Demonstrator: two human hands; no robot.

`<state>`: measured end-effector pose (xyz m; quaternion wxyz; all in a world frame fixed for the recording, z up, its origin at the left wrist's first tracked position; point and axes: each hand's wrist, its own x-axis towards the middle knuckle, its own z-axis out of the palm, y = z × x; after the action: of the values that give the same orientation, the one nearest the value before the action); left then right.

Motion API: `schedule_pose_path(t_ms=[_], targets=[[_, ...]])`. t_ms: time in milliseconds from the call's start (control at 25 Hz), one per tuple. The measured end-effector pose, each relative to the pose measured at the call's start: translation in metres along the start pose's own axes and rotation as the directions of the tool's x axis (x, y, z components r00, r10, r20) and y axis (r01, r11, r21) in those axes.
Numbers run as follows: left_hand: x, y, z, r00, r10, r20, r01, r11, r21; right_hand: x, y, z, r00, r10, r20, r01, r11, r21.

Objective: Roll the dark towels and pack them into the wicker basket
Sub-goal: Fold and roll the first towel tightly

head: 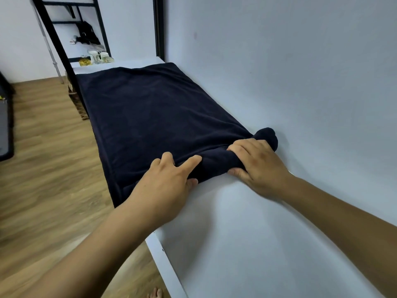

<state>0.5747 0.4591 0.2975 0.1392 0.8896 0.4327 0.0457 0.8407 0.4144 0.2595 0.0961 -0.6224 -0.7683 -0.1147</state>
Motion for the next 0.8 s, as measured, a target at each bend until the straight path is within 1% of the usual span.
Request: schedule_pose_path(t_ms=[40,120,160,200,240,320,400,440,480,520,560,600,680,720,800], targets=[[-0.003,0.002,0.001,1.000,-0.021,0.005,0.021,1.000,0.021,0.004,0.003,0.000,1.000,-0.015,-0.006,0.015,1.000,0.011],[-0.010,0.003,0.005,0.991,0.039,-0.128,-0.015,0.983,0.181,0.007,0.006,-0.001,0.998,-0.049,-0.026,0.050,0.998,0.027],[-0.013,0.003,0.006,0.982,0.073,-0.175,-0.034,0.975,0.218,0.006,0.007,-0.001,0.997,-0.068,-0.035,0.069,0.997,0.030],[-0.014,0.002,0.005,0.981,0.094,-0.170,-0.063,0.981,0.182,0.005,0.008,-0.001,0.996,-0.075,-0.037,0.077,0.996,0.037],[-0.015,0.002,0.004,0.986,0.109,-0.128,-0.098,0.991,0.090,0.002,0.008,-0.001,0.997,-0.068,-0.031,0.070,0.996,0.052],[-0.015,0.002,-0.004,0.993,0.105,0.048,-0.101,0.992,-0.070,-0.003,0.006,-0.003,1.000,-0.022,0.001,0.022,0.996,0.084],[-0.011,-0.001,-0.018,0.983,0.076,0.166,-0.053,0.988,-0.142,-0.001,0.004,-0.009,0.998,0.031,0.059,-0.036,0.996,0.085],[-0.010,-0.002,-0.020,0.983,0.057,0.176,-0.032,0.990,-0.140,0.002,0.003,-0.013,0.995,0.044,0.088,-0.050,0.996,0.074],[-0.010,0.001,-0.022,0.988,0.019,0.153,-0.007,0.997,-0.078,0.005,0.001,-0.017,0.991,0.052,0.125,-0.061,0.996,0.065],[-0.012,0.007,-0.018,0.999,0.009,0.039,-0.011,0.998,0.064,0.010,0.000,-0.021,0.983,0.062,0.173,-0.071,0.996,0.050],[-0.018,0.017,-0.010,0.991,0.035,-0.127,-0.003,0.970,0.242,0.016,-0.001,-0.025,0.972,0.069,0.224,-0.076,0.997,0.024],[-0.025,0.026,0.000,0.981,0.041,-0.191,0.030,0.936,0.351,0.023,-0.003,-0.031,0.961,0.070,0.267,-0.073,0.997,0.002],[-0.036,0.037,0.025,0.976,0.029,-0.217,0.072,0.894,0.442,0.034,-0.003,-0.036,0.932,0.072,0.354,-0.072,0.997,-0.013],[-0.038,0.036,0.035,0.976,0.009,-0.218,0.092,0.890,0.447,0.038,-0.002,-0.038,0.908,0.076,0.411,-0.092,0.996,0.018],[-0.037,0.029,0.041,0.962,0.013,-0.271,0.110,0.894,0.433,0.048,-0.001,-0.040,0.847,0.072,0.527,-0.175,0.973,0.148]])
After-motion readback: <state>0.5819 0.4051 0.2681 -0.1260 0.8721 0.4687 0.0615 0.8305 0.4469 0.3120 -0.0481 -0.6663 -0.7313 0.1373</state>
